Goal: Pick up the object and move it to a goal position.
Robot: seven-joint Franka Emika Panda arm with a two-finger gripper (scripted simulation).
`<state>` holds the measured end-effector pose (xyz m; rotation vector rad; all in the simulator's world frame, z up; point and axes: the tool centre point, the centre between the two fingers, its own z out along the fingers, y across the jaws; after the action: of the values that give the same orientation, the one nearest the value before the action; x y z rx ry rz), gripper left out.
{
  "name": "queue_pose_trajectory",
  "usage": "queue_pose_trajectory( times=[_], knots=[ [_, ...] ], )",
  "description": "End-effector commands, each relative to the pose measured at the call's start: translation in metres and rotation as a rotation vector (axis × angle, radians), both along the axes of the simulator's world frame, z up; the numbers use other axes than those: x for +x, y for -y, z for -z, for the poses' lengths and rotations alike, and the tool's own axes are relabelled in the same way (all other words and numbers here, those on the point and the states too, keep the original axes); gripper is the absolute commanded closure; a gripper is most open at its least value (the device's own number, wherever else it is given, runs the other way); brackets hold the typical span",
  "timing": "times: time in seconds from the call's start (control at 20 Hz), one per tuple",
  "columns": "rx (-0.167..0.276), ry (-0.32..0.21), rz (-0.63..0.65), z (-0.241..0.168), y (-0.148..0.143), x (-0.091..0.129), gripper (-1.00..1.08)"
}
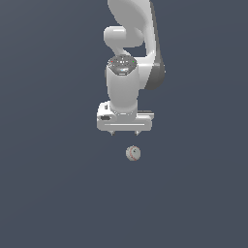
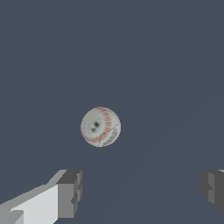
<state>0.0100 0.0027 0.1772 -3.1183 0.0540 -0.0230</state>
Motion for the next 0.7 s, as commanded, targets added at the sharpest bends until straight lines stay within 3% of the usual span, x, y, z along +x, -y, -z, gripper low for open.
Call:
queue_pose_trajectory(
  times=[0.0, 0.65],
  knots=[
    [0.000, 0.000, 0.000, 0.000, 0.000, 0.000, -0.92],
    [0.000, 0.036, -0.015, -0.010, -0.003, 0.015, -0.92]
  ],
)
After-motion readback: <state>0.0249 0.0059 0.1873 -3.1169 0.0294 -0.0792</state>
